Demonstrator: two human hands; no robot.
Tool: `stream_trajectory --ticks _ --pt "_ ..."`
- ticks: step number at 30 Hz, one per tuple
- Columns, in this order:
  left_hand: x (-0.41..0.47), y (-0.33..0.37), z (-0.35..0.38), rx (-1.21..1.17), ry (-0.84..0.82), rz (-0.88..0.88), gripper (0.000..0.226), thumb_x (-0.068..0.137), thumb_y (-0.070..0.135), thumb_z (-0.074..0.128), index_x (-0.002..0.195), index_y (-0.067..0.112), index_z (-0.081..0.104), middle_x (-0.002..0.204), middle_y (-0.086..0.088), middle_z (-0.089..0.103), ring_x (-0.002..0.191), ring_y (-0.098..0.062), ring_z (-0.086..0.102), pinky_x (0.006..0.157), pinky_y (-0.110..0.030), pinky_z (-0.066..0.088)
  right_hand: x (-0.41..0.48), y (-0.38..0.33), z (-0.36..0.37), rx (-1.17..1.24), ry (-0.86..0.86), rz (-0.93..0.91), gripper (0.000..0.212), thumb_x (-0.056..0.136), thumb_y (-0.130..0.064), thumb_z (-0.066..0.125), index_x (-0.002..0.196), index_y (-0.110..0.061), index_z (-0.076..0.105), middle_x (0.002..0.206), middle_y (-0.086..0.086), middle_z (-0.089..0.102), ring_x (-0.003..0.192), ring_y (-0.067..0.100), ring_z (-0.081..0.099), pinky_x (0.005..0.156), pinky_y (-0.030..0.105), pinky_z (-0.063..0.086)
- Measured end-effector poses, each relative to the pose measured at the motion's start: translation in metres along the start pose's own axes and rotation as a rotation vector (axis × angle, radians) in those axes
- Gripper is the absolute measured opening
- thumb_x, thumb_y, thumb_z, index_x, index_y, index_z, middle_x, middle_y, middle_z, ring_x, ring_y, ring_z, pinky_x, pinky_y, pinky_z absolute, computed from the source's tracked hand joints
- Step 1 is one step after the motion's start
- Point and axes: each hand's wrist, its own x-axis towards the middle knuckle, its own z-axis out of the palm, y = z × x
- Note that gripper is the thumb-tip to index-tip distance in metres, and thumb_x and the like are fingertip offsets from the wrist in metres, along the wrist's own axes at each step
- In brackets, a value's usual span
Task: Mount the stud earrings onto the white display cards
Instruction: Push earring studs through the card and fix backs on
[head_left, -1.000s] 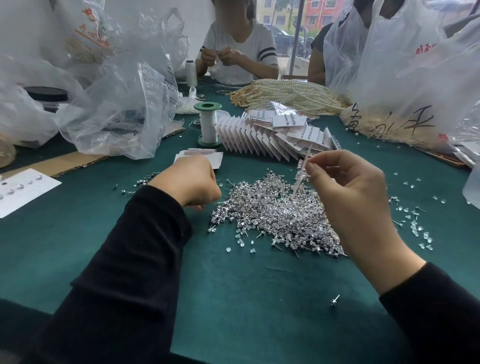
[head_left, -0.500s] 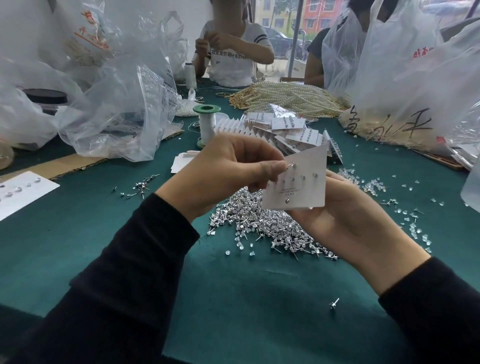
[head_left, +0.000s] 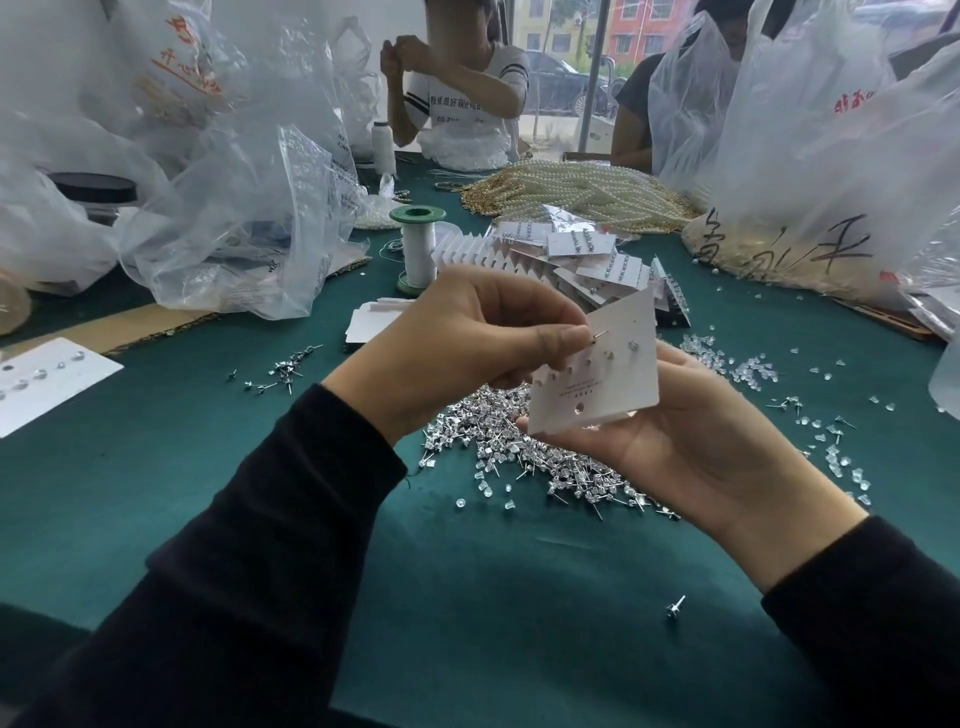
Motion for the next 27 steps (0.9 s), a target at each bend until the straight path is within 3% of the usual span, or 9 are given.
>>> stream_trajectory --ticks 7,13,22,25,27 --pt "-0.0004 -0.0001 -0.0014 0.007 -0.027 -0.043 0.007 0.075 0.016 0.066 0.079 0.013 0.071 0.057 0.008 0.064 0.045 0.000 0.046 0.043 -0.011 0.035 0.0004 0.0022 -0.0006 -0.058 0.051 0.001 0.024 0.067 -0.005 0.058 0.090 -0.003 0.061 0.082 0.011 0.063 0.085 0.027 0.058 0.077 0.052 0.053" --pt "-0.0005 -0.0006 -0.0052 -0.057 -0.042 -0.113 0.008 0.074 0.016 0.067 0.077 0.011 0.071 0.058 0.005 0.064 0.046 -0.002 0.048 0.043 -0.012 0.036 0.0012 0.0025 -0.0026 -0.091 0.062 0.010 0.029 0.070 -0.006 0.058 0.098 -0.003 0.059 0.086 0.010 0.061 0.090 0.026 0.056 0.084 0.057 0.047" --pt "-0.0011 0.0013 -0.0058 -0.098 -0.083 -0.206 0.014 0.069 0.020 0.070 0.078 0.009 0.070 0.056 0.005 0.061 0.042 -0.002 0.046 0.040 -0.011 0.036 0.0018 0.0040 -0.0041 -0.129 0.086 0.023 0.023 0.066 -0.008 0.062 0.089 -0.004 0.061 0.083 0.009 0.060 0.085 0.023 0.054 0.082 0.054 0.049" --pt "-0.0001 0.0003 -0.0039 -0.080 -0.037 -0.221 0.014 0.065 0.021 0.069 0.073 0.010 0.069 0.055 0.004 0.062 0.041 -0.002 0.047 0.037 -0.011 0.035 0.0022 0.0063 -0.0037 -0.220 0.148 -0.049 0.016 0.067 -0.009 0.068 0.082 -0.006 0.063 0.080 0.008 0.059 0.078 0.018 0.055 0.077 0.049 0.051" --pt "0.0011 -0.0011 -0.0023 -0.091 -0.013 -0.237 0.011 0.064 0.021 0.070 0.070 0.011 0.071 0.055 0.001 0.064 0.042 -0.005 0.051 0.037 -0.013 0.039 0.0033 0.0075 -0.0035 -0.418 0.271 -0.156 0.005 0.077 -0.006 0.066 0.077 -0.010 0.063 0.077 0.004 0.061 0.076 0.016 0.056 0.075 0.043 0.049"
